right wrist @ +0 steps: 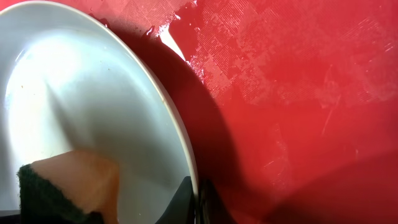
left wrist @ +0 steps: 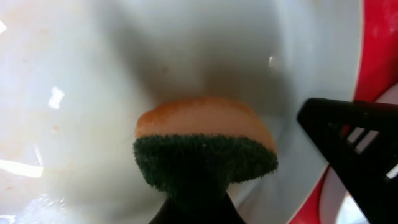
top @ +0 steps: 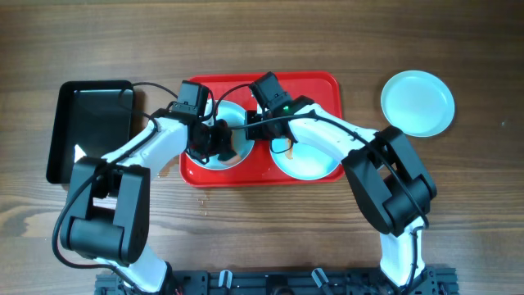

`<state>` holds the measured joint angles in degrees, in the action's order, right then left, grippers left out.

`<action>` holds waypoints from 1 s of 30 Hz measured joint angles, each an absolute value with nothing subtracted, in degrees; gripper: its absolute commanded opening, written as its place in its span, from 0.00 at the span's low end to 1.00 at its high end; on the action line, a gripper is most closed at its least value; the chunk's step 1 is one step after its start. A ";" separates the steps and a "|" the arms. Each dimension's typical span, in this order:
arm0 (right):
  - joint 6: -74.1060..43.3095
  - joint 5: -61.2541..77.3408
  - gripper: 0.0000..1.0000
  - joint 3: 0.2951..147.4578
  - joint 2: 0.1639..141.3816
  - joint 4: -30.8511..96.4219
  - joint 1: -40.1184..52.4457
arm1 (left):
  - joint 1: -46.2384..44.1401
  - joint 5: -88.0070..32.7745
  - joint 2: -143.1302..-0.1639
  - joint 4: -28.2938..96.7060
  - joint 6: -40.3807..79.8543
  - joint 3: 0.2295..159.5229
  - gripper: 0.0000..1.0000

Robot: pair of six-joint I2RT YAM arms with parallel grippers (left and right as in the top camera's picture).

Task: Clean dirty plates on tray and stack at the side
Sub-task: 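Keep wiping the plate surface in circles with the held sponge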

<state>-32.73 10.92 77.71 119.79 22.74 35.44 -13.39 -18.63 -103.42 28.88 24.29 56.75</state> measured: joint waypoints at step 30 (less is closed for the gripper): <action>-32.77 10.90 0.04 77.71 119.79 22.72 35.44 | -13.65 -0.38 -94.48 43.33 28.62 58.35 0.04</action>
